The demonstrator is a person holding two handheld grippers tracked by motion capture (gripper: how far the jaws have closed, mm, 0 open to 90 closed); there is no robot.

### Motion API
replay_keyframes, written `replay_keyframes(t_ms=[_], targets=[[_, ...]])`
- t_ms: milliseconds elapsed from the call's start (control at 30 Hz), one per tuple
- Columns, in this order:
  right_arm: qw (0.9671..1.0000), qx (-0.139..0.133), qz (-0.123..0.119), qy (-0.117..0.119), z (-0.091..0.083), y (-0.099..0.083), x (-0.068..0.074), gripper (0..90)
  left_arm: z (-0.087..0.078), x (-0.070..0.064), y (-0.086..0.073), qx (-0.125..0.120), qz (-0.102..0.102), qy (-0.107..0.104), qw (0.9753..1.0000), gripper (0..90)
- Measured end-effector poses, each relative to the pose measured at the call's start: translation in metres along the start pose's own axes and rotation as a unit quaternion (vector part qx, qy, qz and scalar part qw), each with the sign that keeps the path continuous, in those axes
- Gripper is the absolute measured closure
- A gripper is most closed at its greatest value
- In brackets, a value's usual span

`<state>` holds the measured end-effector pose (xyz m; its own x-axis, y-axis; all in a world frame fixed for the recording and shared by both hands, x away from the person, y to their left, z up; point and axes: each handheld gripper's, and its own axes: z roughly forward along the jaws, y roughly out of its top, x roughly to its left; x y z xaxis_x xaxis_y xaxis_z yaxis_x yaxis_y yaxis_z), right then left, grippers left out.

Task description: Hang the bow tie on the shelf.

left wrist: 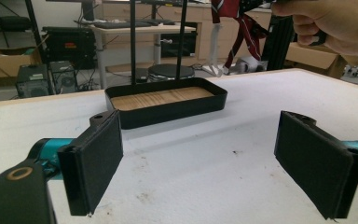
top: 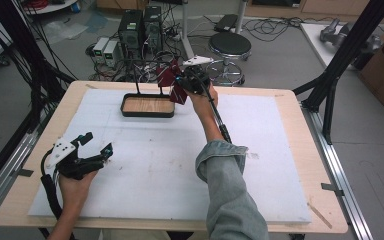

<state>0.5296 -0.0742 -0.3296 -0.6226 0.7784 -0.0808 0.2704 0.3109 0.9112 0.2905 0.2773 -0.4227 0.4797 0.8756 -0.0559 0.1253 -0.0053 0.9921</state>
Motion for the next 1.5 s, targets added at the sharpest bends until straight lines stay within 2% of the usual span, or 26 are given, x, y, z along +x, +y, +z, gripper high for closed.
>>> replay_keyframes(t_ms=[67, 100, 300, 467, 567, 633, 967, 1100, 1267, 1300, 1500], targets=[[1.0000, 0.000, 0.001, 0.001, -0.001, 0.000, 0.000, 67.4, 0.000, 0.000, 0.000, 0.001, -0.001, -0.001, 1.0000, 15.5], [1.0000, 0.000, 0.002, 0.005, -0.002, 0.001, -0.001, 61.2, 0.000, 0.000, 0.000, 0.000, 0.000, -0.001, 1.0000, 15.5], [0.9998, 0.000, 0.003, 0.018, -0.006, 0.001, -0.003, 56.3, 0.000, 0.000, 0.000, 0.000, 0.000, -0.002, 1.0000, 15.5], [0.9998, -0.009, 0.000, 0.018, -0.014, 0.003, -0.007, 49.6, 0.001, 0.000, 0.000, 0.000, 0.001, -0.002, 1.0000, 15.5], [0.9992, -0.033, 0.011, 0.019, -0.026, 0.005, -0.013, 43.7, 0.001, -0.001, 0.000, 0.000, 0.001, -0.002, 1.0000, 15.5], [0.9990, -0.041, 0.010, 0.017, -0.031, 0.005, -0.017, 40.8, 0.001, -0.001, 0.000, 0.001, 0.001, -0.002, 1.0000, 15.5], [0.9953, -0.091, 0.031, 0.001, -0.068, 0.002, -0.039, 31.3, 0.001, -0.001, 0.000, 0.002, 0.002, -0.001, 1.0000, 15.5], [0.9941, -0.101, 0.039, -0.003, -0.084, -0.002, -0.047, 26.3, 0.003, -0.001, 0.000, 0.003, 0.003, -0.002, 1.0000, 15.5], [0.9935, -0.107, 0.038, -0.011, -0.100, -0.002, -0.054, 24.0, 0.002, -0.001, 0.000, 0.003, 0.004, 0.000, 1.0000, 15.5], [0.9926, -0.114, 0.039, -0.015, -0.109, -0.001, -0.057, 22.4, 0.002, -0.001, 0.000, 0.003, 0.005, 0.001, 1.0000, 15.5], [0.9894, -0.135, 0.047, -0.025, -0.133, -0.005, -0.066, 20.1, 0.002, -0.001, 0.000, 0.005, 0.005, 0.002, 1.0000, 15.5]])
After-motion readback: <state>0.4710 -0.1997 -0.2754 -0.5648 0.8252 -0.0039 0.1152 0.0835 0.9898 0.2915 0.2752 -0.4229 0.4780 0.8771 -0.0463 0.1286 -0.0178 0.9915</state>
